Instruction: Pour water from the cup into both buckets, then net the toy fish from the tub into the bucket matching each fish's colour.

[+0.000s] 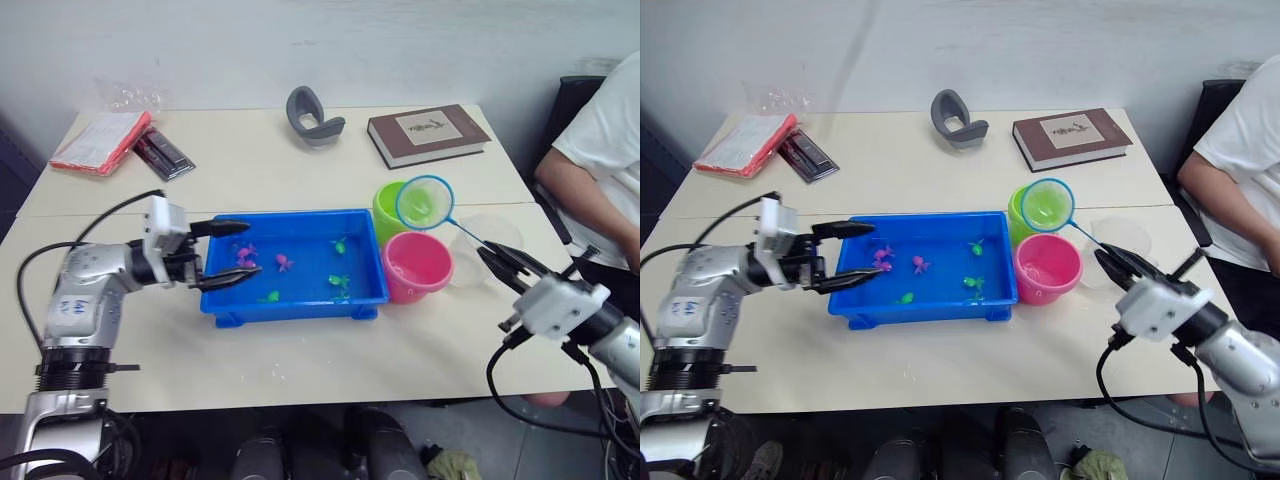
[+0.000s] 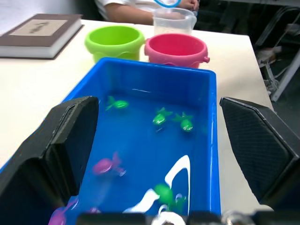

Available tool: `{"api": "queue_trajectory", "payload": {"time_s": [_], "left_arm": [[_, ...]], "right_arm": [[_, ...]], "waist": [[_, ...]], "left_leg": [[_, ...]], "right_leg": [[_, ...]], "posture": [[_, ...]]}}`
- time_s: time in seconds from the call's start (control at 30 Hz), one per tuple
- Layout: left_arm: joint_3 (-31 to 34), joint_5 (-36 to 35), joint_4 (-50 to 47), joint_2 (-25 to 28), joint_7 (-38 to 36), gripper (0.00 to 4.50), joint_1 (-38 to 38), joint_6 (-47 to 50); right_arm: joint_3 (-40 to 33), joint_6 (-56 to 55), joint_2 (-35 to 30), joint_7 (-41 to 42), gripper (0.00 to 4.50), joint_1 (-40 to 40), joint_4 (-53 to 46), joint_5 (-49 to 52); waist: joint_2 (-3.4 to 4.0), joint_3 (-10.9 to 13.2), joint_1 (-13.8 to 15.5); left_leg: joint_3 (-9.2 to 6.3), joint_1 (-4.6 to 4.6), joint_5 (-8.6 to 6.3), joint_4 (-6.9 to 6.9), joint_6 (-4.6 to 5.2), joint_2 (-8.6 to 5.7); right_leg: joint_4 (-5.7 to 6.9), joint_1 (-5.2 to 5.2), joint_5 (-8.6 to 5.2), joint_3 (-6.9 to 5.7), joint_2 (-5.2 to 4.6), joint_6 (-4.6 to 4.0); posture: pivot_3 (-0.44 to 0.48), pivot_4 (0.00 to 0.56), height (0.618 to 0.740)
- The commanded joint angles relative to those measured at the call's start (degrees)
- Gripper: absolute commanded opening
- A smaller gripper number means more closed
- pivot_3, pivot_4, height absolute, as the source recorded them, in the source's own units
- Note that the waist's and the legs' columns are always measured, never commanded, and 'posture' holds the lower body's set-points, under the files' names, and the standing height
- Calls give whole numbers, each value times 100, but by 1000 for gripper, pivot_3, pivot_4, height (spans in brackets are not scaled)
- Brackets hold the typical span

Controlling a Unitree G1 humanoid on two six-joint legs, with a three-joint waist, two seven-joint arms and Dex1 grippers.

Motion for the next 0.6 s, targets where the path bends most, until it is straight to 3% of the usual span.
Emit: {"api": "queue_trajectory", "payload": {"time_s": [0.03, 0.17, 0.33, 0.6], "left_arm": [[472, 18, 387, 549, -296, 4458, 267, -173], [773, 96, 443, 666, -70, 4458, 754, -390], [1087, 318, 282, 794, 483, 4458, 1186, -537], [1388, 42, -719, 776, 809, 4458, 1840, -31]], "right_arm": [[488, 1817, -327, 673, 0, -718, -655, 1584], [1248, 3392, -19, 452, 0, -1649, -840, 2209], [2486, 4564, 958, -1, 0, -3121, -116, 1504], [3571, 4175, 1306, 165, 0, -4207, 1140, -302]], "waist": [[0, 0, -11], [-4, -2, 32], [-11, -5, 69], [-11, -6, 71]], "left_leg": [[-1, 1, 0, -1, 0, 2], [-17, -6, -5, -3, -7, 11], [-18, -21, -7, 3, -3, 3], [-13, -42, -17, 0, 6, 0]], "right_leg": [[-1, -1, -1, -1, -6, -2], [-2, -4, -10, -21, -15, -18], [-2, -13, -7, -37, -35, -18], [8, -28, -6, -50, -34, -19]], "posture": [[0, 150, 740], [0, 150, 740], [0, 150, 740], [0, 150, 740]]}}
